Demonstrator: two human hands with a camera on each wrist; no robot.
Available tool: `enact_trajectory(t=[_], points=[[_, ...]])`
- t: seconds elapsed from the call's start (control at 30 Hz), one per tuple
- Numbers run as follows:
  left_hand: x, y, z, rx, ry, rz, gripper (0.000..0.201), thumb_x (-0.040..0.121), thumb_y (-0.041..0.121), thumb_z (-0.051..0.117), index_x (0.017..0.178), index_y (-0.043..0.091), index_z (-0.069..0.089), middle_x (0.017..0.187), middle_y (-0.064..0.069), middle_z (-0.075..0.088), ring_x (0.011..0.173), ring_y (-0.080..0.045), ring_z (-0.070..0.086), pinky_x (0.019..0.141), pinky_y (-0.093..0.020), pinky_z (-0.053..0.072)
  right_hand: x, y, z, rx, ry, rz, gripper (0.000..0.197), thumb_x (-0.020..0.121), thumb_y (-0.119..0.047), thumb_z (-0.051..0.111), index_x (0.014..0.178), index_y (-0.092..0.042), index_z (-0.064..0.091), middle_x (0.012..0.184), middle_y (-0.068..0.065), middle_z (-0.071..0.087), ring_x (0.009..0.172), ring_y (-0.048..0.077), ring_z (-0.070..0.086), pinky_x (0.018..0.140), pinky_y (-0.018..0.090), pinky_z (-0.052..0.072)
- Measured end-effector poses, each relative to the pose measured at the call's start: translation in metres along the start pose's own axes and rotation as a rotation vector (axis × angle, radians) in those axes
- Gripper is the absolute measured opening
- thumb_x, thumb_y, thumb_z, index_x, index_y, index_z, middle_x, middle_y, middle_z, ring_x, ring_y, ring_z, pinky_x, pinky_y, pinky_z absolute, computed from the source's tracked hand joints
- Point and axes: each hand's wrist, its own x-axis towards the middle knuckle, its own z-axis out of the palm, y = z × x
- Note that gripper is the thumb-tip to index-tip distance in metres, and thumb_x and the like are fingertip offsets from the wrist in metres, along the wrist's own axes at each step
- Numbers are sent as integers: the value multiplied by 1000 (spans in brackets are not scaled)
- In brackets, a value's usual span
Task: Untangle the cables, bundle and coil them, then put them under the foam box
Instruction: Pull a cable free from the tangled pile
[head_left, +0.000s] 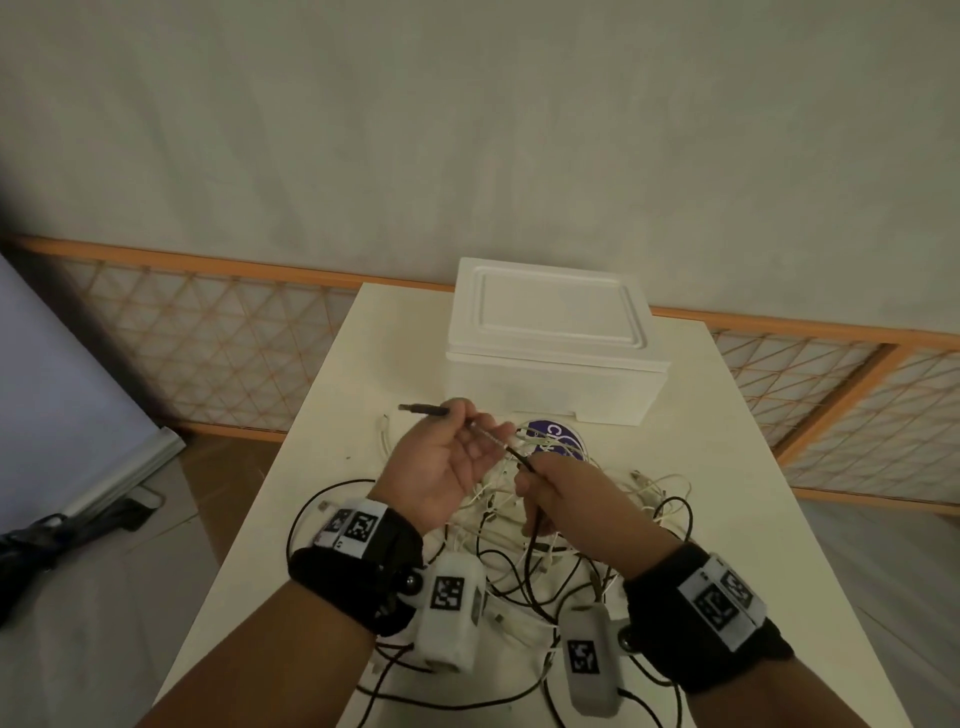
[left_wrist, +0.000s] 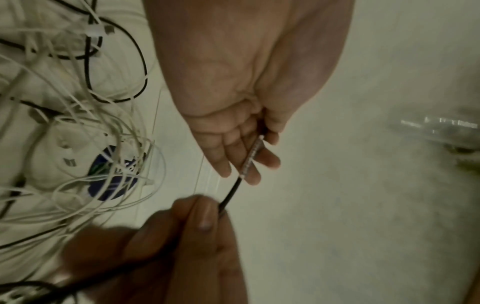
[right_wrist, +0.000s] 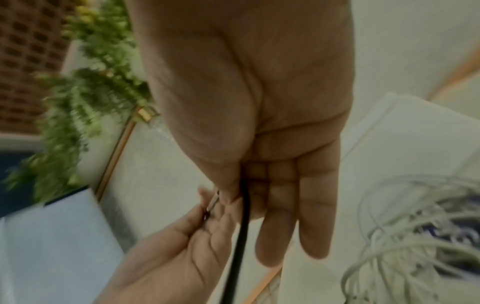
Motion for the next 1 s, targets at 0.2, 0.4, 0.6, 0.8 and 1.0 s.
enact_trajectory(t=[0.2, 0.4, 0.6, 0.8, 1.0], points=[[1, 15, -15, -31, 126, 72, 30, 103, 22, 36, 77, 14, 48, 50, 3, 38, 46, -12, 45, 57, -30, 56, -2, -3, 0, 121, -112, 38, 20, 99, -17, 46, 101, -9, 64, 60, -10, 44, 49, 2, 45, 56, 14, 47], [3, 17, -23, 140, 211, 65, 30, 103, 25, 37, 76, 16, 45, 47, 7, 27, 38, -7, 22, 35, -20, 26, -5, -14, 1, -518, -137, -197, 27, 98, -34, 46, 119, -30, 62, 106, -9, 68, 87, 4, 56, 63, 7, 31], [8, 61, -75, 126, 432, 125, 28, 102, 26, 40, 77, 15, 47, 48, 7, 27, 38, -8, 20, 33, -20, 21, -16, 13, -35, -551, -108, 12, 25, 93, -48, 48, 110, -39, 64, 109, -18, 67, 103, 3, 59, 89, 26, 46], [1, 53, -83, 480, 462, 185, 23, 102, 21, 40, 89, 7, 54, 47, 6, 32, 38, -8, 24, 37, -18, 21, -13, 24, -29, -857, -18, 137, 26, 95, -45, 43, 103, -32, 64, 103, -9, 66, 103, 15, 60, 85, 30, 47], [-20, 9, -10, 1248, -111, 44, 29, 100, 38, 41, 94, 22, 64, 75, -1, 67, 48, -8, 49, 52, -21, 40, 9, -21, 1, -1033, 81, -123, 10, 83, -33, 65, 80, -25, 70, 72, -3, 67, 69, 20, 66, 58, 28, 46]])
